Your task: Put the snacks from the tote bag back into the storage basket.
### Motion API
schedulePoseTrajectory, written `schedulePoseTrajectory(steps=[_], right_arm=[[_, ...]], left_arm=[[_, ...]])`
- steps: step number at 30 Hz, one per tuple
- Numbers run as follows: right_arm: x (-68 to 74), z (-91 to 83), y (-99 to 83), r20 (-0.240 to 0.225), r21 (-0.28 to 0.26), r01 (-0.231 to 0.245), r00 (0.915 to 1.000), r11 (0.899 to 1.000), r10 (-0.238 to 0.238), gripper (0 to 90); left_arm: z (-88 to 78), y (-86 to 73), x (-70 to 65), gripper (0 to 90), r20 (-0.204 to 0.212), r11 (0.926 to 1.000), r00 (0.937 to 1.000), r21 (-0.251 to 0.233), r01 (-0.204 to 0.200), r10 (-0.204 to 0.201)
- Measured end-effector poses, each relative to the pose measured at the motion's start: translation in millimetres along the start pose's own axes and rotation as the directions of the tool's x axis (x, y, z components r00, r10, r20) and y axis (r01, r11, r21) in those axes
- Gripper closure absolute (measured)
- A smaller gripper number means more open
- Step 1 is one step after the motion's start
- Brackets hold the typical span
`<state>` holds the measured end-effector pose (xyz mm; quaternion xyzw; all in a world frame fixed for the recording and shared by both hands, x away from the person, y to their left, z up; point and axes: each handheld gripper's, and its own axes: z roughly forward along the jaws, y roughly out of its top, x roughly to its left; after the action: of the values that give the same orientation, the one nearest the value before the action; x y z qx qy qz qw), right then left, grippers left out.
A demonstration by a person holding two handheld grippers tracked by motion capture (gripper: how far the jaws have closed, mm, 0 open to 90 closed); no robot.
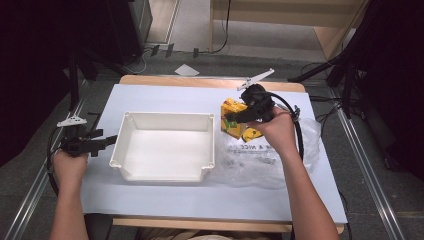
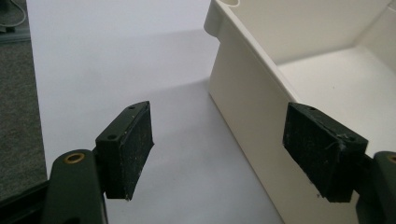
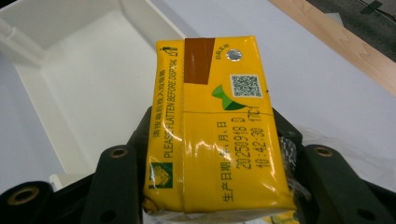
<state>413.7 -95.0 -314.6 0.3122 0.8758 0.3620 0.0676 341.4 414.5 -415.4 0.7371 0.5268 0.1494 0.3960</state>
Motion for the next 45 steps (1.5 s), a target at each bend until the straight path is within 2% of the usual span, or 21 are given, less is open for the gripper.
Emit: schedulePoseTrajectory(steps=[13, 24, 28, 32, 35, 45], right_arm=[[16.4, 2.9, 10.3, -0.031, -0.028, 0.031, 0.999, 0.999, -0.031, 52.0], [27.0, 6.6, 20.5, -0.046, -0.036, 0.052, 0.9975, 0.998, -0.053, 52.0], [31.5, 11.5, 23.8, -0.066, -0.039, 0.063, 0.9957, 0.997, -0.066, 52.0], [36.6, 19.3, 28.4, -0.078, -0.034, 0.105, 0.9911, 0.994, -0.108, 52.0], [41.4, 26.8, 33.7, -0.09, -0.027, 0.115, 0.989, 0.993, -0.117, 52.0], [48.4, 41.7, 49.0, -0.116, -0.036, 0.11, 0.9868, 0.993, -0.113, 52.0]], left_arm=[[-0.1, -4.5, 1.7, 24.3, 0.013, 0.9998, 0.9999, 0.018, 0.005, -0.006], [-0.4, -6.7, 2.3, 24.1, 0.005, 0.9996, 0.9999, 0.024, 0.013, -0.013], [1.7, -8.0, 3.5, 23.9, -0.002, 0.9988, 0.9999, 0.047, 0.016, -0.016], [0.4, -8.0, 4.3, 23.9, 0.003, 0.9991, 0.9998, 0.037, 0.019, -0.019], [0.2, -7.9, 5.8, 23.9, 0.01, 0.9991, 0.9996, 0.034, 0.025, -0.026], [2.4, -6.5, 6.6, 23.9, 0.003, 0.9989, 0.9996, 0.039, 0.027, -0.028]])
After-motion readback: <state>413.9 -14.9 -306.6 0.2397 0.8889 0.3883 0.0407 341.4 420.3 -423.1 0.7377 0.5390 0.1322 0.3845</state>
